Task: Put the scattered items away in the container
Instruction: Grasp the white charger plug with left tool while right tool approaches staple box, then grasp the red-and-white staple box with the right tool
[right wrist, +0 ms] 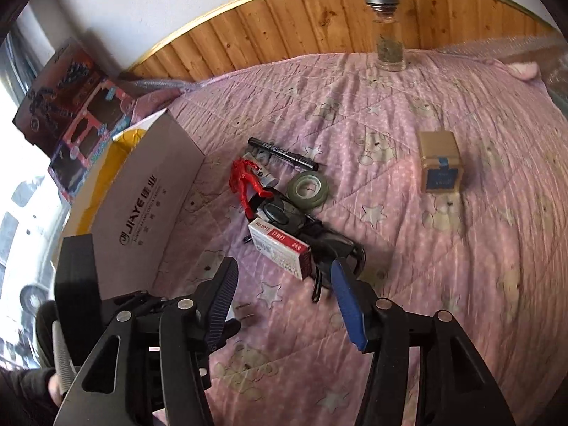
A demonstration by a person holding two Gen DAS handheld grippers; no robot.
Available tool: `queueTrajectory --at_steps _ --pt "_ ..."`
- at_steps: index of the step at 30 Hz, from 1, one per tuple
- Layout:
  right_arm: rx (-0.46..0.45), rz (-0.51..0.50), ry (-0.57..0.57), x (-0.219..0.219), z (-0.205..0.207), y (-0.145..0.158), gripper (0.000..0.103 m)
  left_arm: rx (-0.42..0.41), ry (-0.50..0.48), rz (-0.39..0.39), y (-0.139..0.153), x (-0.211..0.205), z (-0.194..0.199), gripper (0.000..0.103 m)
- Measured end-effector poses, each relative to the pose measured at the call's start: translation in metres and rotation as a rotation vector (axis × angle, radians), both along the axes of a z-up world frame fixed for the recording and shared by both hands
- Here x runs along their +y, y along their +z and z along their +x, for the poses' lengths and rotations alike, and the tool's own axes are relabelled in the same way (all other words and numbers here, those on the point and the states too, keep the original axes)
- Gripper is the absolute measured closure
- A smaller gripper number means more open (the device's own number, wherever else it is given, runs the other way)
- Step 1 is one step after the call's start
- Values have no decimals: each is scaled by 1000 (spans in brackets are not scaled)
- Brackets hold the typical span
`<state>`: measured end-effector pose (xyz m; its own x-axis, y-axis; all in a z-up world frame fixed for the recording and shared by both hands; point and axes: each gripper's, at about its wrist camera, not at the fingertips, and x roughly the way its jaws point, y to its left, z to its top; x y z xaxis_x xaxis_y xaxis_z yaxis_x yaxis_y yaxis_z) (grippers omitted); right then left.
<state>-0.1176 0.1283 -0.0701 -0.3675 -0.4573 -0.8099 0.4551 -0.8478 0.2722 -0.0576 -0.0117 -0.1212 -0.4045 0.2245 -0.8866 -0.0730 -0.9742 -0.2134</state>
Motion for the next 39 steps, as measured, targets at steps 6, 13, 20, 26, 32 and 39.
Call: queueTrajectory --at_steps 6,13,20,26,32,39 --pt "-21 69 172 -31 -15 -37 97 31 -18 67 -2 -2 0 66" --pt "-35 1 221 -33 -8 -39 74 34 -15 89 -2 -2 6 66" --pt "44 34 265 -54 -11 -43 44 34 -7 59 -8 4 7 61" --pt "-115 -104 340 -47 -13 -34 54 11 38 70 -3 -5 15 61" --pt "-22 -1 310 -59 -12 -41 53 18 52 60 -5 0 17 59" --pt "-4 -3 264 -63 -17 -59 36 34 52 28 -5 8 21 59"
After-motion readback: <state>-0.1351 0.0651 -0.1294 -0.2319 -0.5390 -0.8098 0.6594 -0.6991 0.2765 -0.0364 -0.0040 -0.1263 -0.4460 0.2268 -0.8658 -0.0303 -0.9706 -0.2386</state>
